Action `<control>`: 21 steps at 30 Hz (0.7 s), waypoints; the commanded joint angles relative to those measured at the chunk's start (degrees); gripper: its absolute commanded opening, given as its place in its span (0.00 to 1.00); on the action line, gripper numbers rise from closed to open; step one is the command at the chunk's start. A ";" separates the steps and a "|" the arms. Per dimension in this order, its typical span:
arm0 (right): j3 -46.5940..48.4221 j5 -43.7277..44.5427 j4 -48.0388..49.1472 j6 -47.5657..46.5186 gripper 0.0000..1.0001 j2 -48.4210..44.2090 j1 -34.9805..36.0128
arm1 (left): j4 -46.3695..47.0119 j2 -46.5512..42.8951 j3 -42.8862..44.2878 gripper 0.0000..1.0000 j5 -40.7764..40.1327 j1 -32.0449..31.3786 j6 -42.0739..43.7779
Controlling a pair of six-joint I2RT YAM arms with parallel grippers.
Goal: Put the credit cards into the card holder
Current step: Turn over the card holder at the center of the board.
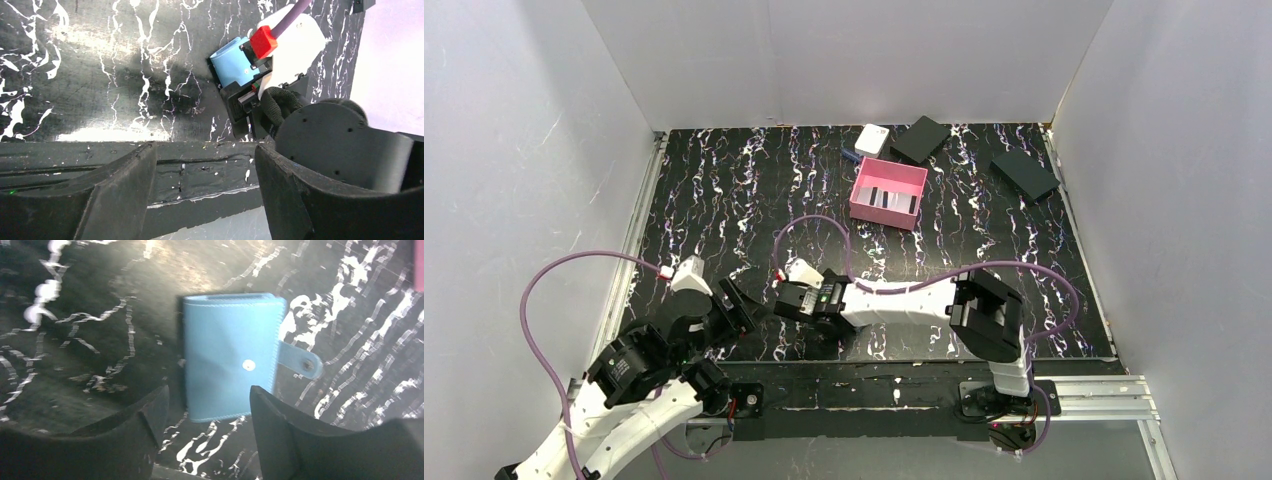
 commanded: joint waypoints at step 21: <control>-32.86 -59.00 32.97 -5.09 0.38 -30.60 -41.98 | 58.22 42.68 -13.28 0.33 27.12 0.51 -10.20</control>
